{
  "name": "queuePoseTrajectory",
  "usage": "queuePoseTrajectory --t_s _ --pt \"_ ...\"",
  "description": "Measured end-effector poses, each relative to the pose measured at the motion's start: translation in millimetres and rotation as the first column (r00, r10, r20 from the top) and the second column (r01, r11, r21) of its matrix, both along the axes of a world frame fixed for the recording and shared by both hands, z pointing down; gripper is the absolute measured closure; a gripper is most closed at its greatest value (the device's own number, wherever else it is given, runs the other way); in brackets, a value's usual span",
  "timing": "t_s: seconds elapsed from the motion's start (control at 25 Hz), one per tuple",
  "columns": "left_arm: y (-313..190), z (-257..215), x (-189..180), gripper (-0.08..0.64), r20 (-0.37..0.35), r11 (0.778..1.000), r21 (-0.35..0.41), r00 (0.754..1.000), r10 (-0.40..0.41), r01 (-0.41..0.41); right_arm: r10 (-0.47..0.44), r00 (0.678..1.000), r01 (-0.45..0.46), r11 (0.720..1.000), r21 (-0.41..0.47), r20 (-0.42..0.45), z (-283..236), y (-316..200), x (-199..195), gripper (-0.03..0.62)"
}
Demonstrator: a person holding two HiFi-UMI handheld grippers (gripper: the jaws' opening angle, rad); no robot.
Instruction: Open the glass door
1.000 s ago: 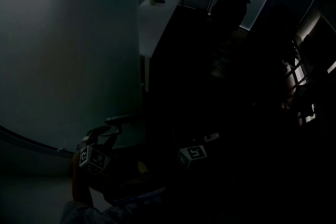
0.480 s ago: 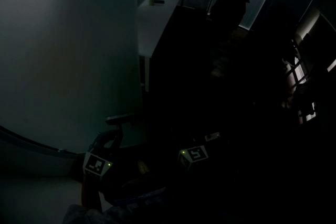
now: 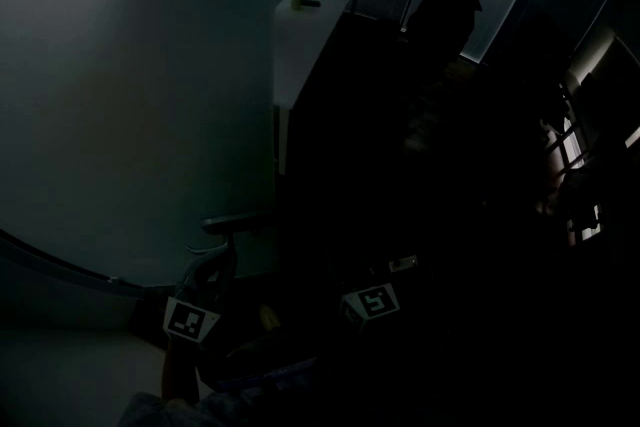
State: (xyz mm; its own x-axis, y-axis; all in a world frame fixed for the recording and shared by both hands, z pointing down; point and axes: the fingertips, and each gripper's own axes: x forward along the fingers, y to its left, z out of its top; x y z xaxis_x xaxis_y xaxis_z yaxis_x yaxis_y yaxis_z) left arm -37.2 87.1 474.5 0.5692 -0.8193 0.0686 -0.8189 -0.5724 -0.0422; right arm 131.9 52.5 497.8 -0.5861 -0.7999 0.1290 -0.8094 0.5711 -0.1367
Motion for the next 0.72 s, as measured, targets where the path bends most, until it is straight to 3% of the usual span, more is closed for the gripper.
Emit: queuePoseTrajectory --t_s 0.36,0.72 --pt "5.7 -2.5 -10.0 0.555 -0.040 0.994 0.002 0.993 -0.110 0.110 -0.010 1.000 0.010 1.000 0.007 0.012 -1.5 6.7 1.9 0.591" --pt "13.2 -1.8 -2.6 0.555 -0.019 0.994 -0.018 0.994 -0.111 0.111 -0.019 1.000 0.019 1.000 -0.011 0.007 -0.7 16.4 5.7 0.591"
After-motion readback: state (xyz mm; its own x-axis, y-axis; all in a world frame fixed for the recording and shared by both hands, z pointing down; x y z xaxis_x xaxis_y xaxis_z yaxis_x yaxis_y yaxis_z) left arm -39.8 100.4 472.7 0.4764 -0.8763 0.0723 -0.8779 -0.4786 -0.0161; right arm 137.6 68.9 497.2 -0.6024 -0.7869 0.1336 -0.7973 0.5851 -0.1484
